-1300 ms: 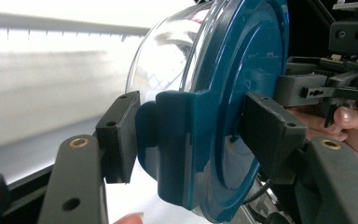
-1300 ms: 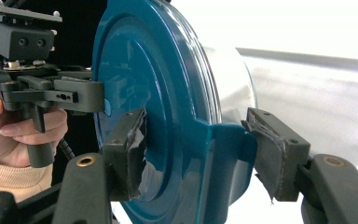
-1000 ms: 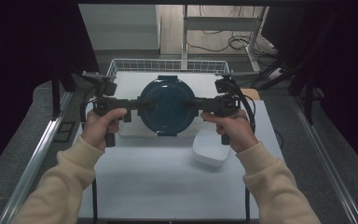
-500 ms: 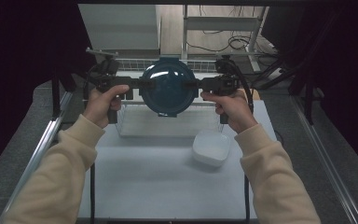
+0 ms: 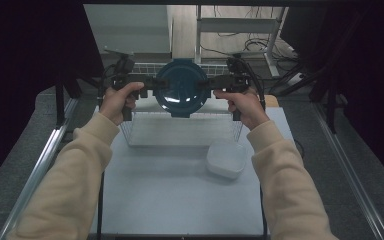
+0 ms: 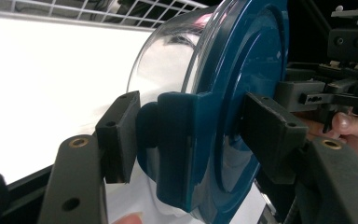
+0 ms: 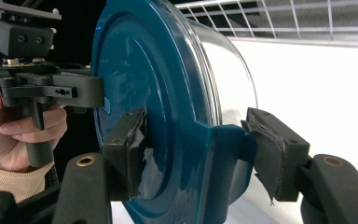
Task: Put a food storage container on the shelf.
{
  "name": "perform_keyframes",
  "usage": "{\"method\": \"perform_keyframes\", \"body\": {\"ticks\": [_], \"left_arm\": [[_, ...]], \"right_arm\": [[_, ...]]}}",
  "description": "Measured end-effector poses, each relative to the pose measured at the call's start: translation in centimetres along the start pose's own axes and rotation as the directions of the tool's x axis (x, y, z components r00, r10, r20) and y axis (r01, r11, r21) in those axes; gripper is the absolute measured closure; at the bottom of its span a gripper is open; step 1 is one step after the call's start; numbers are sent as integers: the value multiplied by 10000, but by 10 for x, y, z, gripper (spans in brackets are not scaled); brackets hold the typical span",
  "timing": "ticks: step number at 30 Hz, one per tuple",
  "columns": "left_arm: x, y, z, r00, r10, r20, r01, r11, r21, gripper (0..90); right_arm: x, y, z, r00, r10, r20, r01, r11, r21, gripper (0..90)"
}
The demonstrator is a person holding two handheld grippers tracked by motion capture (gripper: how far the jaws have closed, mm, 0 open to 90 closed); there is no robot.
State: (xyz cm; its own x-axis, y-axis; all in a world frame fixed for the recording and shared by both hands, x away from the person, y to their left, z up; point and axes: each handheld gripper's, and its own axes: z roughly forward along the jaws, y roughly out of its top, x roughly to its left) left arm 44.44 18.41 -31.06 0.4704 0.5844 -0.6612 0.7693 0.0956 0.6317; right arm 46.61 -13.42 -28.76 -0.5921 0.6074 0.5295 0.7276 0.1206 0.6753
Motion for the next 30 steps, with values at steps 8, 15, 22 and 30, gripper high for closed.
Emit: {"method": "perform_keyframes", "body": {"ticks": [8, 15, 22, 30], "left_arm": [[13, 8, 9, 9959, -897, 129, 899, 9958, -150, 393], [26, 14, 20, 9868, -1614, 148, 1618, 9864, -287, 387], [36, 16, 29, 9774, -2103, 218, 2110, 9767, -383, 381], [37, 15, 31, 9797, -1989, 238, 2000, 9781, -579, 376]], "right_arm": [[-13, 6, 8, 9973, 720, -147, -721, 9974, -83, 393], [-26, 10, 16, 9868, 1606, -188, -1607, 9870, -82, 379], [-38, 12, 23, 9633, 2673, -257, -2677, 9634, -124, 370], [-43, 9, 26, 9540, 2975, -366, -2987, 9538, -332, 368]]}}
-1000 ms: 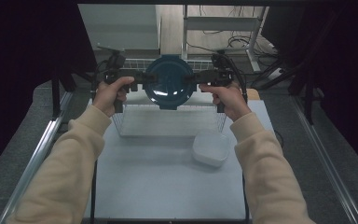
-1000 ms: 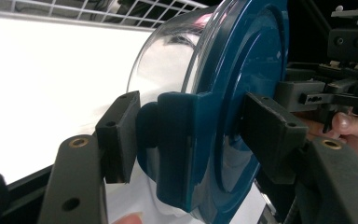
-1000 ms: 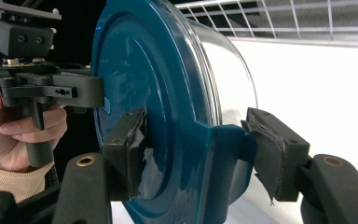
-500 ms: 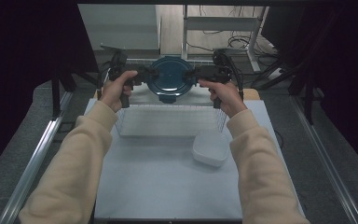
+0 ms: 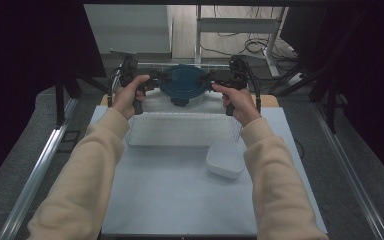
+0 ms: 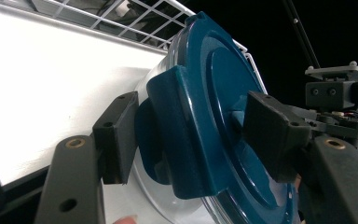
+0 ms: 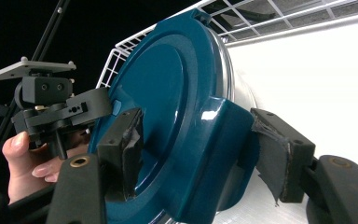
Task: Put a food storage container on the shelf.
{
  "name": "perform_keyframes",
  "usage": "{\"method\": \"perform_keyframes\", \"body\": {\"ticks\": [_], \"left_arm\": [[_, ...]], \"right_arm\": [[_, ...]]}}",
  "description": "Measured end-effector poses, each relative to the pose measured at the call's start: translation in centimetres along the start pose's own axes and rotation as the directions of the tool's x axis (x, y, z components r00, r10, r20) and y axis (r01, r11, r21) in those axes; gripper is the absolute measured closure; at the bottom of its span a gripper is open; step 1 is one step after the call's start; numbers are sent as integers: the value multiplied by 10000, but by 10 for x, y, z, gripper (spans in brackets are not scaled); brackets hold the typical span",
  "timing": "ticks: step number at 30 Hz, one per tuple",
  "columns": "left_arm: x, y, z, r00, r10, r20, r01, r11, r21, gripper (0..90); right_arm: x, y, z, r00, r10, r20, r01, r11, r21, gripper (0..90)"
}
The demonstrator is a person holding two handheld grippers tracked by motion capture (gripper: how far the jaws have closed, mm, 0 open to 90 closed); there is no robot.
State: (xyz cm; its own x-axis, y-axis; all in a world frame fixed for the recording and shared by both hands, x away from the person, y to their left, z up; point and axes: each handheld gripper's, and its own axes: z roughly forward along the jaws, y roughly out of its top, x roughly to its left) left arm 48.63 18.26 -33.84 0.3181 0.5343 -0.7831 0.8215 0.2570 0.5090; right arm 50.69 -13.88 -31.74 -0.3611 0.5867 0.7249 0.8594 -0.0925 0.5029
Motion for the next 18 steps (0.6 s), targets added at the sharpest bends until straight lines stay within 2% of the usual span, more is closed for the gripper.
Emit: {"method": "perform_keyframes", "body": {"ticks": [2, 3, 4, 5, 7, 8, 9, 10, 12, 13, 14, 15, 17, 18], "left_arm": [[-1, -1, 0, 9997, 234, -80, -235, 9997, -56, 365], [-3, -1, 0, 9986, 458, -277, -462, 9988, -142, 349], [-5, -2, 0, 9962, 679, -550, -693, 9973, -235, 307], [-7, -3, -2, 9933, 889, -740, -915, 9953, -327, 279], [-10, -4, -10, 9880, 1249, -912, -1305, 9897, -588, 227], [-12, -5, -14, 9841, 1424, -1063, -1500, 9864, -673, 205], [-16, -8, -20, 9763, 1740, -1290, -1849, 9796, -781, 196], [-20, -11, -26, 9673, 2092, -1436, -2221, 9717, -802, 189], [-27, -19, -35, 9421, 2883, -1710, -3029, 9508, -658, 250], [-32, -27, -40, 9138, 3480, -2094, -3645, 9301, -447, 246], [-35, -33, -44, 8936, 3835, -2333, -4004, 9159, -285, 231], [-36, -40, -48, 8827, 4013, -2445, -4203, 9069, -290, 228], [-40, -54, -56, 8720, 4274, -2385, -4462, 8945, -283, 231], [-41, -62, -60, 8676, 4378, -2358, -4565, 8892, -287, 231]], "right_arm": [[1, -1, 0, 10000, 69, 72, -68, 10000, -72, 356], [3, -2, -1, 9996, -42, 265, 48, 9997, -244, 321], [5, -3, -1, 9977, -261, 624, 294, 9982, -526, 244], [8, -4, -3, 9958, -348, 844, 410, 9965, -730, 214], [12, -5, -8, 9956, -363, 867, 448, 9942, -980, 154], [16, -7, -12, 9942, -502, 949, 610, 9915, -1152, 135], [19, -9, -15, 9932, -674, 954, 791, 9891, -1246, 130], [23, -13, -19, 9907, -1037, 882, 1154, 9834, -1401, 117], [28, -22, -27, 9833, -1551, 955, 1677, 9754, -1431, 103], [30, -25, -30, 9791, -1742, 1046, 1880, 9719, -1414, 102], [32, -32, -35, 9717, -2057, 1160, 2210, 9652, -1397, 100], [32, -37, -38, 9663, -2259, 1236, 2422, 9603, -1384, 100], [31, -46, -44, 9535, -2627, 1480, 2822, 9503, -1313, 101], [30, -54, -47, 9431, -2933, 1568, 3135, 9413, -1253, 103]]}}
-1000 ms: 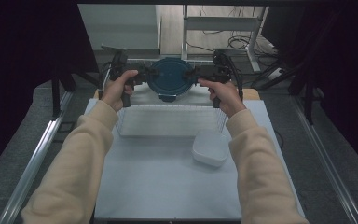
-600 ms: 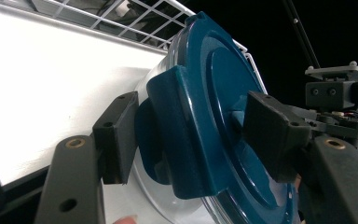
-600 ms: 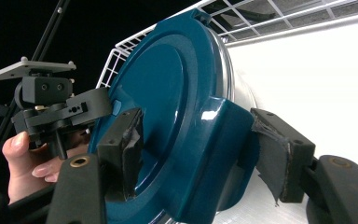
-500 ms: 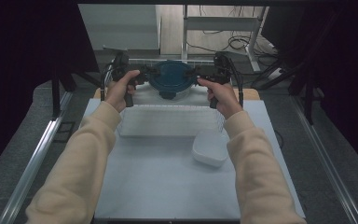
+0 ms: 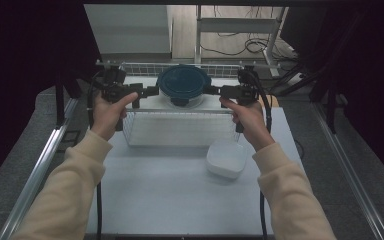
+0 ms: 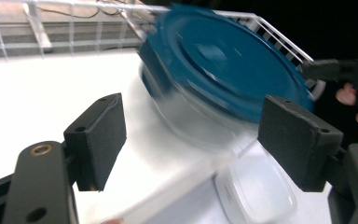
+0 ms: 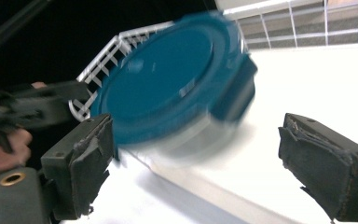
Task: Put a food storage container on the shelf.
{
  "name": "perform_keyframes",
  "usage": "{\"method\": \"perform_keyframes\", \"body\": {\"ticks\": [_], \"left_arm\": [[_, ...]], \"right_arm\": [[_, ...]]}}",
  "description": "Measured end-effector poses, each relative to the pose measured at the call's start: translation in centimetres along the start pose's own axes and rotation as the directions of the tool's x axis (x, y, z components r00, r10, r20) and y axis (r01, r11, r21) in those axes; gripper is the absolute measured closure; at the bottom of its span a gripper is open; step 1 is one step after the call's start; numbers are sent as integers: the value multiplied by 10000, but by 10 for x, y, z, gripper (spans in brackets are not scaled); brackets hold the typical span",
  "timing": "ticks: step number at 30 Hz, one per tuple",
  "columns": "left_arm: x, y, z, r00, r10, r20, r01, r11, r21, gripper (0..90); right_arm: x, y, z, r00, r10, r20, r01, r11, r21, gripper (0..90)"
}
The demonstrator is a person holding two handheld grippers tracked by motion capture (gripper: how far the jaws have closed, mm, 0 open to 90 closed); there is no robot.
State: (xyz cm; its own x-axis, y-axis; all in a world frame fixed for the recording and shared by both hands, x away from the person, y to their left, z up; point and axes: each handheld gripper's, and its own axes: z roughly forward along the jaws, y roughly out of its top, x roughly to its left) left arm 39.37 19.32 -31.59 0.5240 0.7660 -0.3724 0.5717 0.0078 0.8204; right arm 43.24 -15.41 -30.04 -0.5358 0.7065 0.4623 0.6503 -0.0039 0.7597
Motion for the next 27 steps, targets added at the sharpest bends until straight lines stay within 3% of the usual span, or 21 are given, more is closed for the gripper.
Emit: {"method": "perform_keyframes", "body": {"ticks": [3, 5, 9, 11, 15, 18, 21, 24, 27], "left_arm": [[-12, -21, -12, 9989, 467, -33, -467, 9989, -58, 239], [-17, -36, -15, 9972, 742, -23, -742, 9971, 159, 240], [-27, -68, -21, 9949, 987, 208, -992, 9948, 244, 240], [-31, -86, -24, 9932, 1113, 345, -1122, 9934, 247, 235], [-38, -117, -28, 9889, 1484, -38, -1482, 9886, 279, 227], [-40, -136, -27, 9877, 1566, 11, -1565, 9866, 454, 227], [-40, -152, -22, 9883, 1525, -59, -1518, 9860, 684, 225], [-38, -163, -16, 9838, 1691, -591, -1629, 9818, 978, 232], [-36, -173, -11, 9868, 1551, -460, -1477, 9797, 1352, 237]], "right_arm": [[1, -17, -13, 9983, -574, -112, 574, 9983, 46, 129], [1, -28, -20, 9964, -835, -146, 836, 9965, 34, 142], [2, -54, -35, 9913, -1312, -119, 1313, 9913, 78, 156], [2, -71, -43, 9858, -1669, -160, 1670, 9859, 68, 171], [-1, -99, -54, 9731, -2276, -366, 2286, 9732, 265, 201], [-4, -122, -58, 9601, -2794, -100, 2794, 9580, 652, 202], [-10, -140, -60, 9580, -2867, -51, 2859, 9540, 904, 202], [-17, -153, -62, 9605, -2781, 35, 2761, 9548, 1104, 211], [-24, -160, -60, 9629, -2698, 34, 2666, 9534, 1411, 220]]}}
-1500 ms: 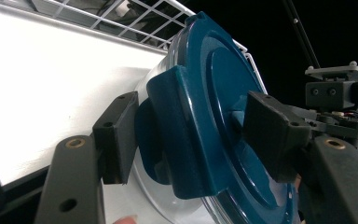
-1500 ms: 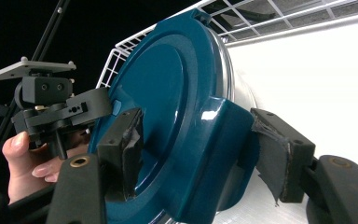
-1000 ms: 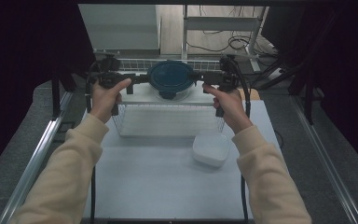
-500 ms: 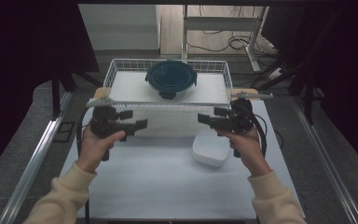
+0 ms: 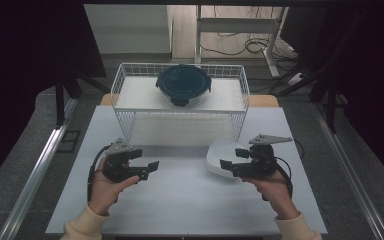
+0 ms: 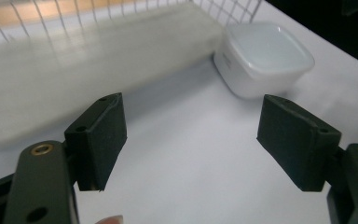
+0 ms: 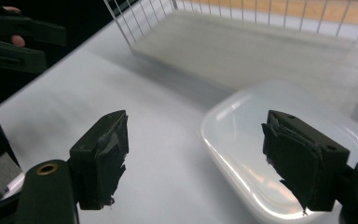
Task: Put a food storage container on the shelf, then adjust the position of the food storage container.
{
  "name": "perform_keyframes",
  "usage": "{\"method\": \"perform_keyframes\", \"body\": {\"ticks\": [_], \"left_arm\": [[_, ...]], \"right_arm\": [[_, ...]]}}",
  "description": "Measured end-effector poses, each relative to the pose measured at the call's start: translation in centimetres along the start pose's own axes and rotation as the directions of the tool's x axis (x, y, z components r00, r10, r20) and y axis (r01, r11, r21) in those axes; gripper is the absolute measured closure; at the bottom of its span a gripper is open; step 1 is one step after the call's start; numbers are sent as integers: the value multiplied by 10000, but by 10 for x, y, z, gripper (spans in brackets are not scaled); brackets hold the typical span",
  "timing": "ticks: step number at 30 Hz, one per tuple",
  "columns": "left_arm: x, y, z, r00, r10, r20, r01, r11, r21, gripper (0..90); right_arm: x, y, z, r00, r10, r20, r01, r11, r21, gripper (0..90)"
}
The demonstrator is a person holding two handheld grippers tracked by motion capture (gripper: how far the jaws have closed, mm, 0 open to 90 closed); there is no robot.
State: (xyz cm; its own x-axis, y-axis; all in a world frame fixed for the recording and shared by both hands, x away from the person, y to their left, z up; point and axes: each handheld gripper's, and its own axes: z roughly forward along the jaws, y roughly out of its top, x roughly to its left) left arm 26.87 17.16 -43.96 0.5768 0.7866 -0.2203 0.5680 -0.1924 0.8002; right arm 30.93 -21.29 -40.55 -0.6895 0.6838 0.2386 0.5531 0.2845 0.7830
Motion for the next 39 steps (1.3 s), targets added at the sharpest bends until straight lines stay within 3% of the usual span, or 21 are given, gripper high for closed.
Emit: {"method": "perform_keyframes", "body": {"ticks": [2, 7, 10, 15, 24, 32, 39], "left_arm": [[1, -5, 2, 9999, 106, 31, -107, 9994, 339, 239], [2, -11, -1, 10000, 31, -90, -27, 9991, 418, 240], [1, -11, -5, 9996, 112, -268, -103, 9994, 333, 239], [1, -13, -4, 9998, 118, -189, -110, 9991, 421, 230], [6, -16, -10, 9996, -82, -287, 93, 9991, 403, 224], [11, -20, -4, 9996, -202, -181, 214, 9974, 681, 221], [11, -22, -5, 9996, -235, -152, 246, 9971, 723, 221]], "right_arm": [[-2, -3, 1, 9994, -84, 341, 78, 9998, 169, 223], [-6, -10, 7, 9977, -220, 636, 182, 9980, 602, 231], [-9, -11, 9, 9976, -170, 670, 122, 9973, 721, 240], [-10, -12, 9, 9980, -176, 609, 127, 9967, 801, 265], [-21, -12, 12, 9980, 69, 627, -130, 9952, 974, 313], [-29, -13, 8, 9951, 128, 979, -223, 9951, 963, 413], [-34, -12, 15, 9934, -62, 1144, -92, 9910, 1333, 494]]}}
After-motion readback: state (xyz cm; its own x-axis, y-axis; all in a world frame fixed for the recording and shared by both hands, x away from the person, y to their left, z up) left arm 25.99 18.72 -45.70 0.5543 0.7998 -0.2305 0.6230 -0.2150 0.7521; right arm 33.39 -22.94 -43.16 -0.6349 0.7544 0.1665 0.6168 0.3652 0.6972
